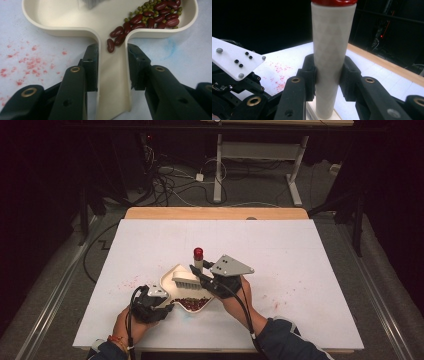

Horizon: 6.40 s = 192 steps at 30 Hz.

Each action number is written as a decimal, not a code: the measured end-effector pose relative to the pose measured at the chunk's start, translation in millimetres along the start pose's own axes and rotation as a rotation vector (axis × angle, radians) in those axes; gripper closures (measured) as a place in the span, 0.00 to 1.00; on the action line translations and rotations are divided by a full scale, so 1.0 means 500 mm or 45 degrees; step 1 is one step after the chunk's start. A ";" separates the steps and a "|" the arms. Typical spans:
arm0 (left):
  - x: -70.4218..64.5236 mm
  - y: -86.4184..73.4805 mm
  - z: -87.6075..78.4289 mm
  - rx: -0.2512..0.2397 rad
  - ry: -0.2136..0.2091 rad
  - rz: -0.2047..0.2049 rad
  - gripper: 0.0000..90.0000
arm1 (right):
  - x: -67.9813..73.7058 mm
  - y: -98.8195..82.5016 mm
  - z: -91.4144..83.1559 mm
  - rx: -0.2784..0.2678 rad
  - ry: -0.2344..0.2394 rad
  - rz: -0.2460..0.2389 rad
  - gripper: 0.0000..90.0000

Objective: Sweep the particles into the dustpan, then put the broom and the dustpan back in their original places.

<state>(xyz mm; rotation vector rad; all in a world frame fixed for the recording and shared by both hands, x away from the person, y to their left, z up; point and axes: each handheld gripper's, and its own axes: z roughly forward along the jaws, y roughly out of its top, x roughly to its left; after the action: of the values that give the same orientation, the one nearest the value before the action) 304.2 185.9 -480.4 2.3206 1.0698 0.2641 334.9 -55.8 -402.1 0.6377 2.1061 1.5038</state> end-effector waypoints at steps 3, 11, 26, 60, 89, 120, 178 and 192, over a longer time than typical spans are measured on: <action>0.002 -0.002 -0.004 -0.001 -0.003 0.002 0.70 | -0.006 0.004 -0.005 -0.026 0.002 0.007 0.78; 0.003 -0.004 -0.006 0.015 -0.002 0.016 0.70 | -0.049 0.036 -0.055 -0.118 -0.061 0.027 0.78; 0.006 -0.020 -0.025 0.034 -0.010 0.014 0.70 | -0.121 -0.021 -0.102 -0.019 -0.189 0.023 0.78; 0.001 -0.009 -0.003 -0.002 0.102 -0.099 0.70 | 0.032 -0.018 -0.062 0.004 0.068 -0.051 0.78; 0.041 -0.018 -0.015 -0.046 0.141 -0.159 0.70 | -0.152 -0.031 -0.225 -0.010 -0.115 0.051 0.78; 0.058 -0.024 -0.013 -0.060 0.141 -0.221 0.70 | -0.212 -0.086 -0.397 0.206 -0.047 0.089 0.78; 0.046 -0.052 -0.051 -0.370 0.237 -0.098 0.35 | -0.412 -0.164 -0.078 0.551 -0.466 0.325 0.61; 0.035 -0.052 -0.042 -0.358 0.219 -0.023 0.28 | -0.394 -0.137 -0.091 0.395 -0.442 0.261 0.53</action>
<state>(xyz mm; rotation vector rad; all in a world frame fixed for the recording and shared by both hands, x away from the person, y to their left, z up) 291.0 220.9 -478.9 2.0644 1.0589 0.5778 454.1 -230.3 -433.0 1.1678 2.0586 1.0698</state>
